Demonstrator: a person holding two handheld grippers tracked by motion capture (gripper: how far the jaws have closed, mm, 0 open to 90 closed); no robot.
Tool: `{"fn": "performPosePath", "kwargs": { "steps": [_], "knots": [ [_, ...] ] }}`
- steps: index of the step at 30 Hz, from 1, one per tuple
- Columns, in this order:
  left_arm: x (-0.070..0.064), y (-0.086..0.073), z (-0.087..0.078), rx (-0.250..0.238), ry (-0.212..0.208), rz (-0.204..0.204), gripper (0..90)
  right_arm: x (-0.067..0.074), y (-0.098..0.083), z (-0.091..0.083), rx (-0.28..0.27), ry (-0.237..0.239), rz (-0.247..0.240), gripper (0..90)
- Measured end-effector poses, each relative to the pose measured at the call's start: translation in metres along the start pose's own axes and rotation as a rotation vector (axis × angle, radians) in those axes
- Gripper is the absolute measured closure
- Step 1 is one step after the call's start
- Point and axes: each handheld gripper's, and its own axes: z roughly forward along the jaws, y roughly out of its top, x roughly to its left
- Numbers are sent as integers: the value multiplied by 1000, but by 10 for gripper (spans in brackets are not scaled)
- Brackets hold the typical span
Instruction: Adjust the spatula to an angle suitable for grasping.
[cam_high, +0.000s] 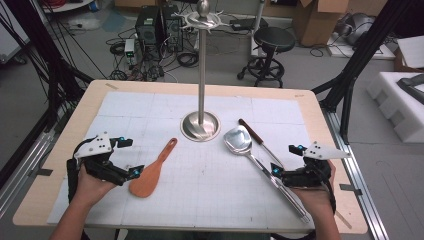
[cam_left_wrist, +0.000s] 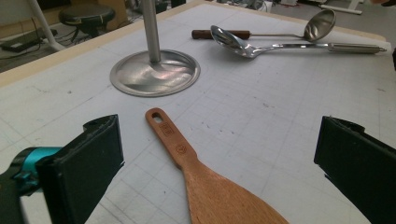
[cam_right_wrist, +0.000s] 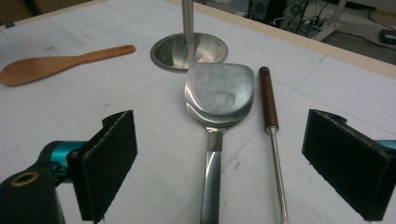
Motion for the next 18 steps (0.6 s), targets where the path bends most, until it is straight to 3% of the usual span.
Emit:
{"fn": "performPosePath", "kwargs": {
  "steps": [3, 7, 14, 18],
  "knots": [
    [-1, 0, 1, 2, 4, -1, 17, 1, -1, 0, -8, 7, 12, 93],
    [-1, -1, 3, 18, -5, 5, 17, 0, -2, 3, 28, -1, 13, 93],
    [-1, -1, 3, 7, -5, 4, 17, 1, -2, 5, 42, -5, 27, 96],
    [0, -1, 4, 8, -3, 0, 17, 3, -2, 14, 88, -5, 15, 97]
  ]
}}
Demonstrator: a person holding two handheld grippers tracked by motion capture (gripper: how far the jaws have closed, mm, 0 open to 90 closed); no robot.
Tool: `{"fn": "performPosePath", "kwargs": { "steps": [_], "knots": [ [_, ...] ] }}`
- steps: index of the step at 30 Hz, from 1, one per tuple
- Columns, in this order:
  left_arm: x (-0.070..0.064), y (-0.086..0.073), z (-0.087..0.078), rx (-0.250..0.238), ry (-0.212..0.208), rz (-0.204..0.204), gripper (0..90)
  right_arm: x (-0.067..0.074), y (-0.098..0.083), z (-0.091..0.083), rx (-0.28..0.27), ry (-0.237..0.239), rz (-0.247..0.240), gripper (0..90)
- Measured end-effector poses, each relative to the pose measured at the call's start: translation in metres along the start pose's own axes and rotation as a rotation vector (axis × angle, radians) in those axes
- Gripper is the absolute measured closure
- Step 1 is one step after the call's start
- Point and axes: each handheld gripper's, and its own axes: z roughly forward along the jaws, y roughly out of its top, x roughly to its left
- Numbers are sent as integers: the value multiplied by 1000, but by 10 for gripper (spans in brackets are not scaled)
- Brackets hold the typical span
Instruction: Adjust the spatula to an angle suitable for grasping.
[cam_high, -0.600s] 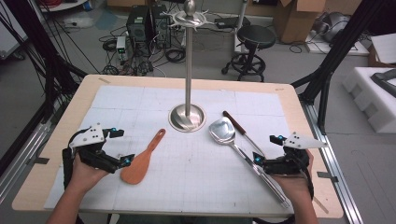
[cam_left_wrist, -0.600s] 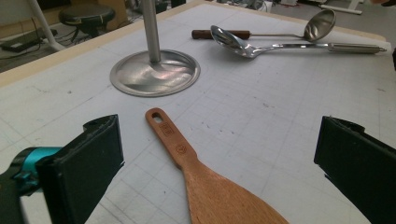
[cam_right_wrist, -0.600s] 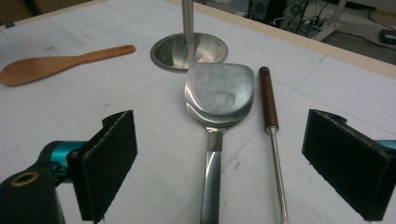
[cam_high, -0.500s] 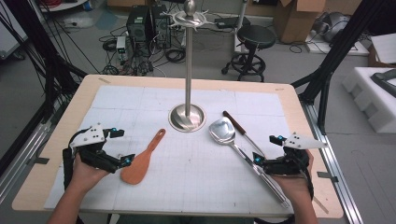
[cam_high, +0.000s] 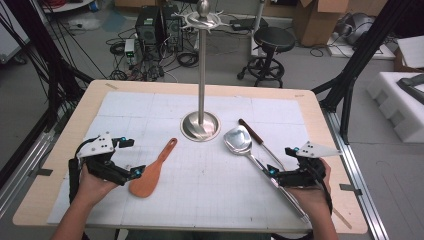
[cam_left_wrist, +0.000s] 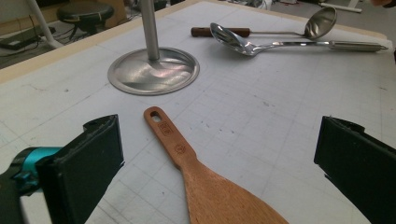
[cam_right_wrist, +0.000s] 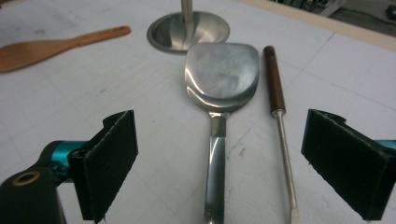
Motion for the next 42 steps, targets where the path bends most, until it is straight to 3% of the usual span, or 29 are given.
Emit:
{"fn": "performPosePath", "kwargs": {
  "steps": [1, 3, 7, 12, 13, 14, 15, 18, 21, 22, 23, 25, 27, 33, 42],
  "knots": [
    [0, 0, 0, 3, 0, 7, 17, 1, 1, 5, 40, -10, -8, 97],
    [0, 0, 0, 0, 0, 7, 17, 2, 1, 8, 54, -10, -3, 98],
    [1, 0, -3, -6, 7, 3, 17, 3, 5, 21, 137, 1, -3, 100],
    [1, 0, -2, -2, 6, 1, 17, 1, 10, 31, 178, 21, -9, 144],
    [0, 1, -1, 6, 12, 11, 17, -1, 13, 39, 228, 22, -10, 144],
    [0, 1, -1, 6, 12, 11, 17, -1, 13, 39, 228, 22, -10, 144],
    [-1, 1, 0, 11, 10, 17, 17, -3, 15, 45, 271, 29, -16, 147],
    [0, 1, -1, 9, 11, 15, 17, -4, 17, 50, 307, 22, -20, 150],
    [0, 2, -1, 6, 9, 13, 17, -6, 22, 60, 399, 30, -33, 173],
    [0, 2, -1, 6, 9, 13, 17, -6, 22, 60, 399, 30, -33, 173],
    [0, 2, -1, 5, 9, 15, 17, -7, 23, 64, 442, 45, -39, 207],
    [0, 2, -1, 7, 9, 18, 17, -7, 24, 65, 458, 54, -40, 226],
    [-1, 2, 0, 9, 10, 21, 17, -10, 24, 72, 511, 83, -23, 302],
    [-3, 3, 1, 21, 13, 34, 17, -13, 20, 84, 603, 74, -9, 368],
    [-2, 3, 1, 17, 12, 30, 17, -14, 17, 92, 662, 74, -18, 535]
  ]
}}
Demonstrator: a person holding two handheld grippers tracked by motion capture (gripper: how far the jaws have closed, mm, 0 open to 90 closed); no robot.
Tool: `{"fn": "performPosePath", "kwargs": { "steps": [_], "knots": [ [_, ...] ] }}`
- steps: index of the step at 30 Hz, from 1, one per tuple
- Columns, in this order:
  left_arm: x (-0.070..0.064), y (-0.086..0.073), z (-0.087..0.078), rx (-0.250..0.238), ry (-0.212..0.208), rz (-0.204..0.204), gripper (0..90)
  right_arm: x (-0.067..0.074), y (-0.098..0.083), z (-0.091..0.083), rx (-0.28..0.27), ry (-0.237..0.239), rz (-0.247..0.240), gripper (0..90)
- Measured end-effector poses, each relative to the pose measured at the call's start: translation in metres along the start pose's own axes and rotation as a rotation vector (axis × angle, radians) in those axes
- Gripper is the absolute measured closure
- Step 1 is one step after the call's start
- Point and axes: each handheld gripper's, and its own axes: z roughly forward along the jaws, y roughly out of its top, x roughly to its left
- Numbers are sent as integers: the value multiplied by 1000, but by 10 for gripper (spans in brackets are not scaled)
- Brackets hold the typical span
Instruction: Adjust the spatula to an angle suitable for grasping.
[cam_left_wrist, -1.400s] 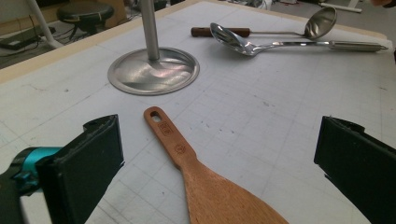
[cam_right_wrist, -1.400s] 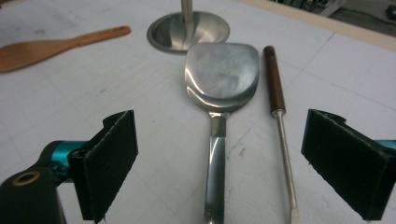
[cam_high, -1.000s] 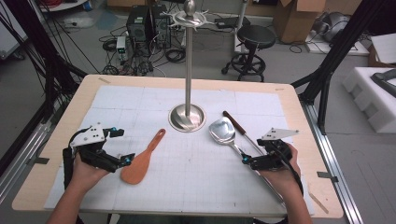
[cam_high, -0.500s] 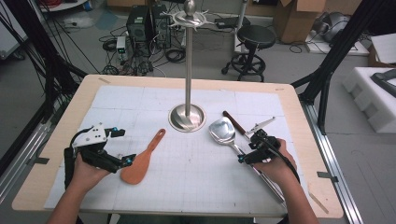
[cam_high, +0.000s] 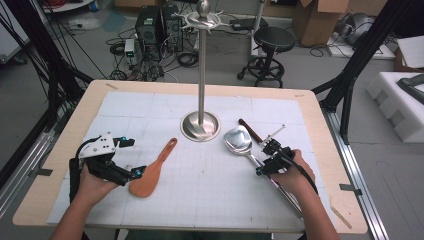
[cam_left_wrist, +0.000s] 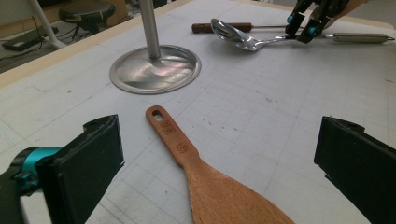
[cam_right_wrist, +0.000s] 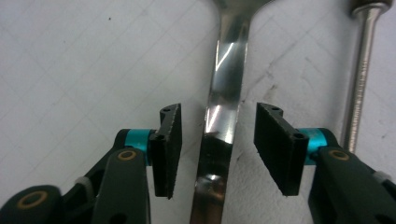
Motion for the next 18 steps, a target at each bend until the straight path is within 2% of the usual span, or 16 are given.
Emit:
{"fn": "performPosePath", "kwargs": {
  "steps": [2, 3, 4, 5, 7, 18],
  "knots": [
    [0, 0, 0, 2, -1, 2, 17, 2, 0, 3, 21, 11, 1, 567],
    [-1, 0, 1, 1, -4, 1, 17, 3, 1, 6, 49, -16, -14, 604],
    [-1, 0, 1, 1, -4, 1, 17, 3, 1, 6, 49, -16, -14, 604],
    [-1, 0, 1, 4, -2, 4, 17, 3, 2, 6, 44, -29, -24, 671],
    [-1, 0, 1, 6, -4, 6, 17, 3, 2, 6, 46, -24, -28, 693],
    [-1, 1, 1, 4, -1, 5, 17, 4, 1, 5, 49, -19, -30, 721]
  ]
}}
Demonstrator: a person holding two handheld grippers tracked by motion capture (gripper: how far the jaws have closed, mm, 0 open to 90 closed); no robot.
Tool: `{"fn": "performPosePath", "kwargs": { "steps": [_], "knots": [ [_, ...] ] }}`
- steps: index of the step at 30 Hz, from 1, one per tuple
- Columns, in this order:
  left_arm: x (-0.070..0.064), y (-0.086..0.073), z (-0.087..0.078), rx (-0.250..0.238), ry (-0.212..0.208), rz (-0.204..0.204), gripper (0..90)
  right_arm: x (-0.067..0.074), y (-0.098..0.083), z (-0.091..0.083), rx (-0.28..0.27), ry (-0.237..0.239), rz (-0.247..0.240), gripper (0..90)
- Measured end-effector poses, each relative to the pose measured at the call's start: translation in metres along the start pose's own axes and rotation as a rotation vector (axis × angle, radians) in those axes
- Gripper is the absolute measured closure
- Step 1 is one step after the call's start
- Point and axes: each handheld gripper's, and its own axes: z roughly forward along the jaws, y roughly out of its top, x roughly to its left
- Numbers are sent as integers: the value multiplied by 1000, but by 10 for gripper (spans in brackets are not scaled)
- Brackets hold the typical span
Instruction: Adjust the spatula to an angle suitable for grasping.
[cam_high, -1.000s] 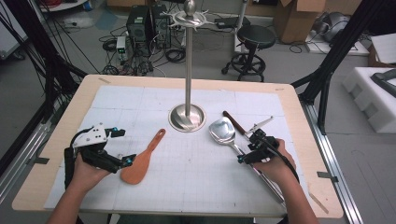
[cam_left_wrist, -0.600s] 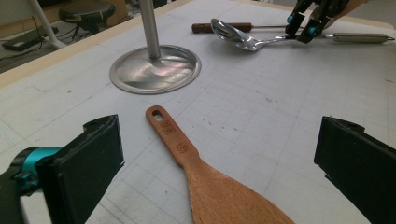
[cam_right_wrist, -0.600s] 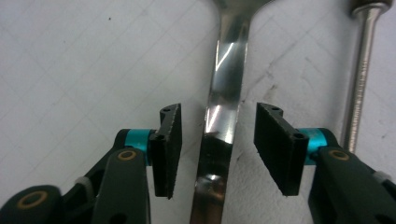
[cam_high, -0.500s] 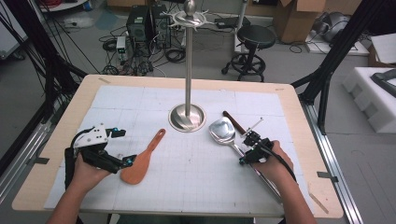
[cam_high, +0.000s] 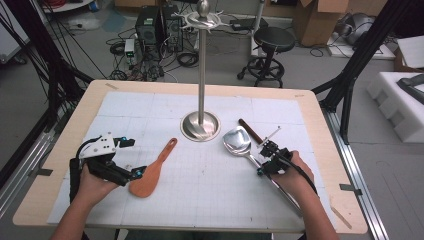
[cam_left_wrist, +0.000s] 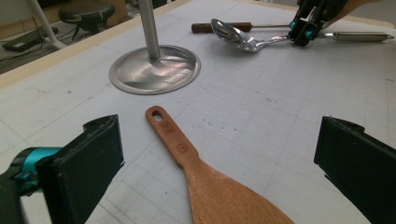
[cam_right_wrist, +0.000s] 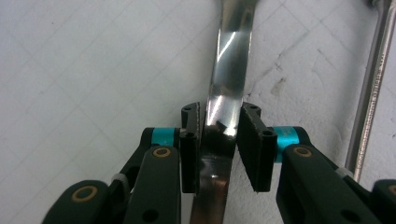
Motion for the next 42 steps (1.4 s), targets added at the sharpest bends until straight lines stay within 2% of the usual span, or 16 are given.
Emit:
{"fn": "performPosePath", "kwargs": {
  "steps": [4, 5, 8, 11, 12, 15, 17, 21, 24, 25, 26, 27, 30, 31, 42],
  "knots": [
    [1, 0, -1, -3, 0, -1, 17, 4, 0, 0, 3, 22, -28, 744],
    [1, 0, -1, -3, 4, -3, 17, 8, 1, 0, 6, 20, -51, 745],
    [1, 0, -2, -8, 4, -7, 17, 12, 3, 1, 14, 10, -57, 746],
    [1, 0, -1, -6, 3, -3, 17, 15, 5, 1, 22, 25, -74, 747],
    [1, 0, -1, -7, 2, -3, 17, 17, 6, 2, 16, 32, -62, 747],
    [1, 0, -1, -5, 2, -1, 17, 23, 8, 2, 25, 48, -93, 747],
    [1, 1, -2, -9, 3, -2, 17, 25, 9, 3, 24, 55, -94, 747],
    [1, 1, -3, -14, 6, 0, 17, 39, 16, 6, 26, 80, -152, 747],
    [1, 1, -3, -15, 6, -3, 17, 46, 20, 7, 30, 91, -174, 748],
    [1, 1, -3, -14, 4, 0, 17, 48, 22, 8, 29, 90, -199, 747],
    [1, 1, -3, -13, 4, 1, 17, 53, 24, 9, 31, 99, -202, 748],
    [1, 1, -3, -13, 4, 2, 17, 60, 28, 11, 32, 109, -228, 747],
    [1, 1, -3, -15, 5, -2, 17, 67, 32, 12, 40, 120, -248, 747],
    [1, 1, -3, -15, 5, -2, 17, 74, 37, 14, 39, 132, -279, 748],
    [2, 2, -5, -20, 7, 2, 17, 92, 56, 20, 47, 156, -341, 748]
  ]
}}
